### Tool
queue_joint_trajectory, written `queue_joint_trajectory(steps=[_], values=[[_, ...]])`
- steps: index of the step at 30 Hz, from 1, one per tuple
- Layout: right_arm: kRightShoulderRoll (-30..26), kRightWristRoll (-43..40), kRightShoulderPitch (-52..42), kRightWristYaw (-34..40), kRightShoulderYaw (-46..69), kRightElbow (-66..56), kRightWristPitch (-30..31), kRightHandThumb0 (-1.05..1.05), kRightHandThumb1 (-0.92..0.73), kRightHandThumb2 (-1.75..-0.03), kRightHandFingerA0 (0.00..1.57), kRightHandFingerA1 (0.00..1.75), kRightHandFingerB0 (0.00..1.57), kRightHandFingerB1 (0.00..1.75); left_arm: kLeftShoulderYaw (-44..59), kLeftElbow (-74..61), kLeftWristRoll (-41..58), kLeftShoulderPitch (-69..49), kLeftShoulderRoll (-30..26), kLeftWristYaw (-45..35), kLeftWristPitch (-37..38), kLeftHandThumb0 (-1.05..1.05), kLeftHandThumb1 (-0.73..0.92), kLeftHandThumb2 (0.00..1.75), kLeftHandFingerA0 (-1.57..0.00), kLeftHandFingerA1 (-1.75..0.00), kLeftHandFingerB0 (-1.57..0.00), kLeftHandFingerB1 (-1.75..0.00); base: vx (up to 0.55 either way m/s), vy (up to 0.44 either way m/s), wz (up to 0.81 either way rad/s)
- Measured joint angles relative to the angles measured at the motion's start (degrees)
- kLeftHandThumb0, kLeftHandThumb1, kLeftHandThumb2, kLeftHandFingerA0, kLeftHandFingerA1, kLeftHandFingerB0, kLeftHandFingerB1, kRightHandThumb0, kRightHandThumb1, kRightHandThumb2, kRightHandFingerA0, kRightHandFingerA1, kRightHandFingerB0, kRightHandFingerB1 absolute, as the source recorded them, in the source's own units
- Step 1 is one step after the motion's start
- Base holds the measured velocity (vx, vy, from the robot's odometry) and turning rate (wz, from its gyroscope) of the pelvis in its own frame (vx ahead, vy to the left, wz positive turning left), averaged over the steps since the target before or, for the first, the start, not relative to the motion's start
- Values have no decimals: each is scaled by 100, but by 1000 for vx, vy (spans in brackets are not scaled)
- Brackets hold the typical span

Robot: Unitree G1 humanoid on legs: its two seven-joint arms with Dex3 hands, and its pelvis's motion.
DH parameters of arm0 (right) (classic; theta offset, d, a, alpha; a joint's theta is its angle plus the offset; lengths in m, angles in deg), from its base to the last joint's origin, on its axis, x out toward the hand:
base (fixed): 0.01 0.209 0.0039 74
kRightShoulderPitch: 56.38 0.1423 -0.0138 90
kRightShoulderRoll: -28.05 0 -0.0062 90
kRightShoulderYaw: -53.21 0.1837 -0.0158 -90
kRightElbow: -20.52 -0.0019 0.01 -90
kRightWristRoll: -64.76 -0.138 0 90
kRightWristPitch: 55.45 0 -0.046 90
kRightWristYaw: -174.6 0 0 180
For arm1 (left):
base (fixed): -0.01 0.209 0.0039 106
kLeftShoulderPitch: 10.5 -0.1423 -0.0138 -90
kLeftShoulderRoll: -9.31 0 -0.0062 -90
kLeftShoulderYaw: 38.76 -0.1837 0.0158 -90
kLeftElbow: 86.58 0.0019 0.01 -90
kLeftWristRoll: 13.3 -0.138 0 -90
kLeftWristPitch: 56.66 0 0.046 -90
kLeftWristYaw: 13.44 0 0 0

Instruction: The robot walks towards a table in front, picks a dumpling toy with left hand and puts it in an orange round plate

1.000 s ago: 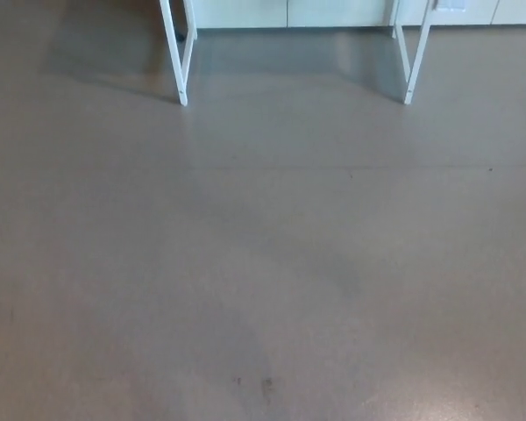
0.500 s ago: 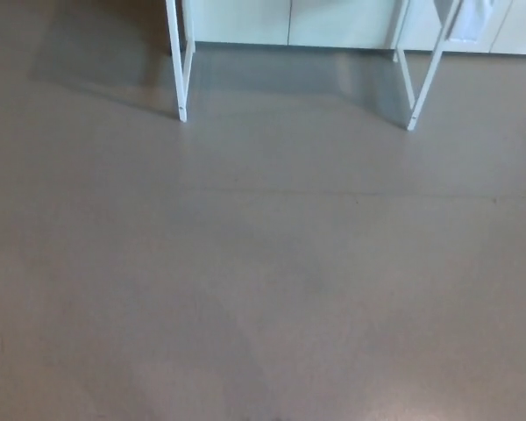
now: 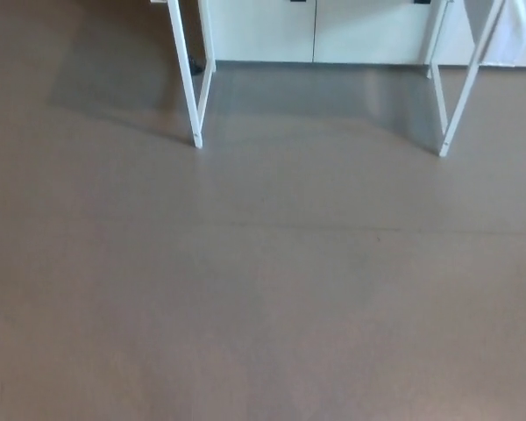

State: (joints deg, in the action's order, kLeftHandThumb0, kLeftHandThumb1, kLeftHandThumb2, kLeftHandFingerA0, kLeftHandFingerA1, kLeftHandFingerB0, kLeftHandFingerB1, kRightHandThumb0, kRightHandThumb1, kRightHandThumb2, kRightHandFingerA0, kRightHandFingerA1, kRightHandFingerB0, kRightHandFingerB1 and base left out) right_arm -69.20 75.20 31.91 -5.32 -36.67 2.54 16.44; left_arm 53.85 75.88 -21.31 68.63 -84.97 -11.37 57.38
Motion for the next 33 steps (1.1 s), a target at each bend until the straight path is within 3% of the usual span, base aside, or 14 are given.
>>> queue_joint_trajectory(steps=[1,6,8,9,11,15,16,17,20,22,23,29,30,33], values=[[-1,2,-5,-9,-2,-2,-2,-49,-66,-60,60,43,36,33,-5,16,-3,-22,1,11,19,-25,52,55,-46,-39,-26,-30,290,62,-20],[16,25,-92,-63,-26,34,14,-47,-62,-59,53,41,36,32,-17,58,-12,-87,1,69,86,-23,51,55,-39,-36,-27,-30,430,139,-1],[45,32,-2,-78,-41,41,20,-53,-52,-83,51,55,29,45,-11,42,-11,-45,-13,84,139,-24,51,55,-43,-36,-26,-30,548,75,-59],[52,34,16,-80,-47,35,18,-53,-52,-84,53,57,30,46,-3,46,-9,-37,-23,87,141,-18,35,82,-27,-54,-14,-47,423,161,-19],[54,37,22,-86,-66,29,14,-53,-52,-83,52,56,30,46,12,56,-4,-16,-31,91,148,-22,51,55,-36,-36,-27,-30,377,134,6],[54,35,-39,-111,-76,47,15,-56,-53,-84,55,57,30,46,2,72,-8,-60,-30,97,192,-29,47,60,-32,-39,-26,-34,360,32,8],[54,35,-41,-126,-77,53,16,-48,-65,-61,61,44,37,33,-10,80,-12,-95,-30,103,206,-24,50,55,-44,-39,-26,-30,288,-47,15],[54,36,-45,-135,-78,56,17,-54,-53,-85,55,57,29,46,-16,87,-14,-121,-30,114,214,-23,50,55,-57,-46,-26,-30,366,-64,16],[54,40,-60,-147,-97,78,19,-55,-54,-84,56,57,30,46,-37,99,-22,-210,-30,134,232,-16,35,86,-63,-74,-13,-48,445,-141,20],[94,51,-46,-174,-138,93,32,-56,-54,-85,58,58,32,47,-65,94,-30,-250,-3,149,251,-23,50,55,-74,-60,-25,-30,534,-188,70],[39,51,-30,-173,-138,92,38,-56,-54,-86,58,58,33,47,-78,57,-33,-226,22,143,289,-25,49,55,-54,-39,-25,-30,519,-180,44],[24,59,8,-176,-195,45,24,-50,-66,-61,64,44,40,34,-113,115,-45,-334,23,142,322,-27,51,55,-47,-37,-25,-30,399,-110,2],[24,65,-3,-180,-209,58,28,-55,-54,-87,53,57,33,47,-129,150,-54,-363,23,145,322,-29,52,55,-38,-36,-25,-29,312,13,-12],[24,86,-53,-186,-266,85,33,-55,-54,-87,54,57,34,48,-189,186,-82,-400,24,168,312,-30,51,55,-38,-36,-26,-30,397,72,-22]])
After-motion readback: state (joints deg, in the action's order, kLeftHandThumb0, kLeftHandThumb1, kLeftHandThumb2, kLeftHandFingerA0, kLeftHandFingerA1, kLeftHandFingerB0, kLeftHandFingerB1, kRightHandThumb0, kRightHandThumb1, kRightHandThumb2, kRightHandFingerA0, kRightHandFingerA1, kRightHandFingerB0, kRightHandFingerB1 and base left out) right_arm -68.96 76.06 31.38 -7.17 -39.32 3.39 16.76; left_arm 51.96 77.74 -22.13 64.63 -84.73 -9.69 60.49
